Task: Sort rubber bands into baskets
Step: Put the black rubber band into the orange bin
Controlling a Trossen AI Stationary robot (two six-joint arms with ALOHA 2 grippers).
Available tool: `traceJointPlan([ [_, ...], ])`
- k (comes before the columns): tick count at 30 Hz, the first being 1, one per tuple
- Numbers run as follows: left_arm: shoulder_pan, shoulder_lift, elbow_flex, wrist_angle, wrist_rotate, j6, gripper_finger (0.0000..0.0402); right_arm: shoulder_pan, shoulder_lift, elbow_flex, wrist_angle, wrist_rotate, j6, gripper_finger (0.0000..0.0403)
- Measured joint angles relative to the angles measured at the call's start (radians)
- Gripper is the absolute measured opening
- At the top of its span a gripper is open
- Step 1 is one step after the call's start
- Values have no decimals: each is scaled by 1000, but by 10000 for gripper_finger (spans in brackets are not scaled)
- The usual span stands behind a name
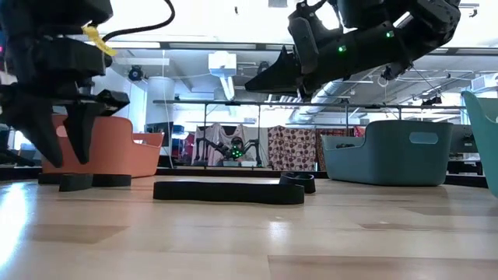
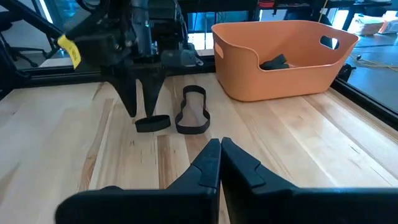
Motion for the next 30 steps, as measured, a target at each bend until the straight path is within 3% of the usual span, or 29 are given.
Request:
traceJointPlan([
  [7, -37, 65, 0, 1, -87, 156, 169, 0, 0, 0, -8, -2, 8, 0],
  [16, -48, 145, 4, 11, -122, 227, 165, 0, 0, 0, -12, -3, 8, 0],
  [21, -48, 136, 3, 35, -127, 232, 119, 0, 0, 0, -12, -3, 8, 0],
  [28, -47, 128, 63, 35, -128, 235, 12, 0, 0, 0, -12, -3, 8, 0],
  [30, -47, 128, 86, 32, -126, 230, 7, 0, 0, 0, -12, -3, 8, 0],
])
